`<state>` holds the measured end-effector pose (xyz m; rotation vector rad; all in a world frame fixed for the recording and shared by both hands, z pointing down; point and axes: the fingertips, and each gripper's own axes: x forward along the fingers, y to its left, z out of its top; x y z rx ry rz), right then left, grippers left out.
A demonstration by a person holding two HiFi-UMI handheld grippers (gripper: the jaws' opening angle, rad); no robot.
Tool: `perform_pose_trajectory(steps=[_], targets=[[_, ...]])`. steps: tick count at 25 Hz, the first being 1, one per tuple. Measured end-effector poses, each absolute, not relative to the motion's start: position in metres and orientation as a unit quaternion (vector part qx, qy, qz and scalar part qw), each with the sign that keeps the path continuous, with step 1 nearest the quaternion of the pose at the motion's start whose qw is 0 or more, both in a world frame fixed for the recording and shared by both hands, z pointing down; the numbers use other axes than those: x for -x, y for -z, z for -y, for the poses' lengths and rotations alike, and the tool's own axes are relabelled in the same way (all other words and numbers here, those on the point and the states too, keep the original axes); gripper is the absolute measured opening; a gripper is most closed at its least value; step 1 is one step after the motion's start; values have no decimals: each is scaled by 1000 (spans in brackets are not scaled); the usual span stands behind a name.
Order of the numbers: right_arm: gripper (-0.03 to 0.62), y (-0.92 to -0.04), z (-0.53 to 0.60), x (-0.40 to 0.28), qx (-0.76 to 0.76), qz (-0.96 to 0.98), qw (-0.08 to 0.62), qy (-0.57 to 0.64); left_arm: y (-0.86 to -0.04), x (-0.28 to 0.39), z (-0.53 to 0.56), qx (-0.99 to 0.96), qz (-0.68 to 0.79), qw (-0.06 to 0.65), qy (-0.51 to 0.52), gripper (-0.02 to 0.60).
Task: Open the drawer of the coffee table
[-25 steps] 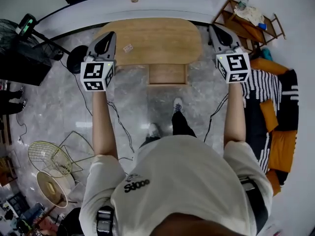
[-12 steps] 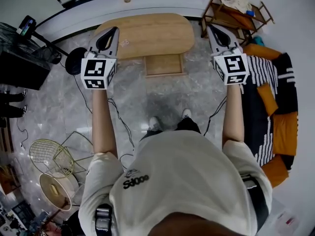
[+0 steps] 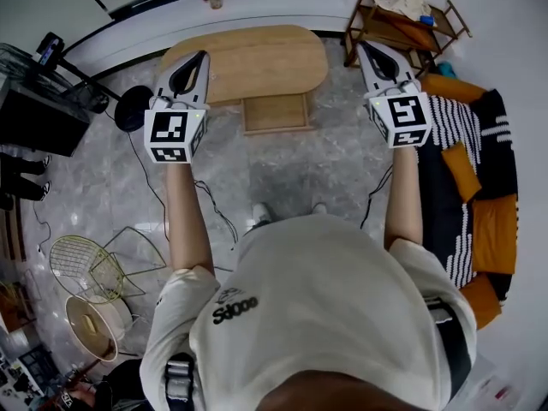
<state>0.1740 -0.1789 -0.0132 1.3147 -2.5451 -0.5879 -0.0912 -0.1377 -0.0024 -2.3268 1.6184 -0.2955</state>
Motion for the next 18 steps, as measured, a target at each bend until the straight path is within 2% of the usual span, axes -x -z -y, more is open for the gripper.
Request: perform_pose_trajectory(steps=[7, 18], targets=[[6, 21, 177, -206, -444, 866, 100, 206, 7, 54, 131, 805, -563, 157, 104, 18], [6, 23, 177, -210, -428, 872, 98, 218, 15, 38, 132, 799, -567, 166, 110, 18]])
